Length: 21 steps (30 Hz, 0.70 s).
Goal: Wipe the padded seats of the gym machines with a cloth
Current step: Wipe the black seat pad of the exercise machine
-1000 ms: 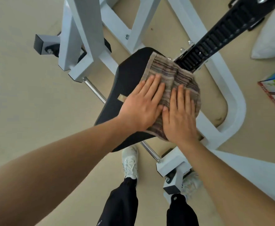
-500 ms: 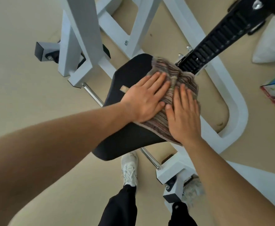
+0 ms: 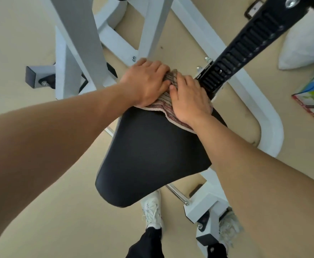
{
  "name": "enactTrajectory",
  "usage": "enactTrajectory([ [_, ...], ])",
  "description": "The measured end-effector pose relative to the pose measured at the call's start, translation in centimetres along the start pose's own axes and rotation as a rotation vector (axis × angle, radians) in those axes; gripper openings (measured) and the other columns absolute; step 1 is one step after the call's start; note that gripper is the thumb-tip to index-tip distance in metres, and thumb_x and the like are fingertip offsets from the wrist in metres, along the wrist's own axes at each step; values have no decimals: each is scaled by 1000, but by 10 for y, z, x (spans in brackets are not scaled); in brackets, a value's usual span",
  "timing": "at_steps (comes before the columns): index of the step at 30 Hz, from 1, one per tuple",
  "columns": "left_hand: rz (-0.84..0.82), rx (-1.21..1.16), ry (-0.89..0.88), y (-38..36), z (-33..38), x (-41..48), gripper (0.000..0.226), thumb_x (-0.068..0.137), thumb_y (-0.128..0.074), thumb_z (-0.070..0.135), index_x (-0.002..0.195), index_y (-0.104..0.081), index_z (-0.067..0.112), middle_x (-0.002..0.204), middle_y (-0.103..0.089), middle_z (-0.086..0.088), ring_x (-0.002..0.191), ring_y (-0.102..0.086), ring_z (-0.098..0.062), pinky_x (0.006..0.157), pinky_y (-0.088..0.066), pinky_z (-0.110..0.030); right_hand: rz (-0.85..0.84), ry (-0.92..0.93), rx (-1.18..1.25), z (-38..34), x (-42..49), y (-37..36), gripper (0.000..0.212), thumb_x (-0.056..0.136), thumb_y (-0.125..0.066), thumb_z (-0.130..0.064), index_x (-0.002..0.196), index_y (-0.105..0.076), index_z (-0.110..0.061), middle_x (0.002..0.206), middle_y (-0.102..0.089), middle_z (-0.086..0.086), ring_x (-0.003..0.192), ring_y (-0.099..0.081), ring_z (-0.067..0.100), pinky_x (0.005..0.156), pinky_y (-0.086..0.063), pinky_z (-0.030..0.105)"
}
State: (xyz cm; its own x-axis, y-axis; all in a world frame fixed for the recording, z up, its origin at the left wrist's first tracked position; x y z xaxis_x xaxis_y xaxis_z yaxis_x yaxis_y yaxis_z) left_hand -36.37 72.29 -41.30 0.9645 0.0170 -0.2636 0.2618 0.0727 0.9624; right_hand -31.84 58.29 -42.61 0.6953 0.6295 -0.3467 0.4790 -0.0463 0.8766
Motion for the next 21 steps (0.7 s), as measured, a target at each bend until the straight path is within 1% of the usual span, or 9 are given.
enactTrajectory([
  [3, -88, -182, 305, -8, -18, -19, 54, 103, -21, 51, 131, -46, 12, 130, -56, -14, 116, -56, -36, 96, -40, -44, -11, 115, 20, -21, 18, -4, 54, 105, -27, -39, 155, -28, -18, 152, -42, 8, 132, -44, 31, 105, -38, 48],
  [5, -94, -220, 335, -7, -11, -22, 52, 104, -22, 49, 133, -44, 11, 132, -54, -15, 116, -56, -37, 91, -42, -44, -8, 136, 33, -19, 19, -4, 54, 105, -28, -40, 155, -27, -20, 153, -40, 6, 133, -44, 31, 107, -38, 48],
  [8, -77, -96, 290, -3, 6, -9, 52, 102, -24, 49, 131, -44, 9, 127, -54, -19, 113, -55, -39, 95, -41, -47, 15, 104, 34, 5, -4, -1, 55, 105, -28, -42, 155, -26, -21, 152, -42, 5, 131, -45, 31, 106, -39, 46],
  [10, -73, 39, 220, -2, 28, 5, 56, 100, -23, 52, 132, -44, 12, 124, -53, -21, 111, -53, -40, 95, -39, -49, 63, 51, 22, 28, -31, -2, 54, 104, -29, -40, 154, -29, -19, 149, -45, 7, 125, -48, 30, 103, -41, 45],
  [12, -55, 141, 55, -6, 66, 15, 55, 99, -21, 52, 121, -52, 12, 116, -56, -20, 103, -53, -39, 93, -38, -50, 102, -26, 50, 51, -61, -5, 55, 102, -29, -38, 151, -35, -15, 144, -49, 9, 120, -51, 30, 100, -43, 42],
  [15, 17, 98, -137, -11, 126, 13, 52, 98, -26, 48, 105, -59, 9, 105, -60, -17, 96, -55, -37, 95, -38, -51, 116, -182, 178, 80, -108, -12, 54, 101, -31, -35, 149, -37, -11, 140, -51, 11, 118, -52, 29, 98, -44, 40],
  [16, 19, 78, -169, -13, 140, 10, 52, 98, -27, 48, 107, -61, 10, 107, -60, -16, 98, -55, -37, 98, -38, -51, 110, -244, 237, 85, -123, -14, 53, 103, -33, -34, 150, -35, -11, 141, -49, 12, 119, -52, 30, 97, -45, 40],
  [18, 9, 70, -254, -18, 155, 3, 54, 98, -27, 49, 120, -60, 12, 116, -60, -15, 107, -54, -38, 105, -35, -51, 87, -331, 321, 89, -147, -19, 55, 105, -35, -35, 154, -28, -11, 144, -45, 14, 122, -51, 31, 95, -48, 41],
  [21, 17, 18, -412, -21, 155, -5, 57, 100, -25, 46, 141, -49, 15, 136, -54, -13, 127, -48, -36, 115, -28, -48, 86, -359, 295, 85, -154, -17, 58, 104, -35, -34, 156, -23, -12, 145, -43, 14, 124, -51, 30, 96, -48, 41],
])
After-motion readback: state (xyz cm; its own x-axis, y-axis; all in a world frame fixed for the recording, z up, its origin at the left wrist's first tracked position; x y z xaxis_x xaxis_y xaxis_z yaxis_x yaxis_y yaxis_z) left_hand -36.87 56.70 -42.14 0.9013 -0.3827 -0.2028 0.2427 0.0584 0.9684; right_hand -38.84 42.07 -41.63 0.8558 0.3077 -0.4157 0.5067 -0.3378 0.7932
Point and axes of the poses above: each hand's wrist, its own x-axis towards the middle knuckle, its own y-axis out of the back of the hand, z = x × y, the point moved 3 cm from there along x, towards the middle knuckle
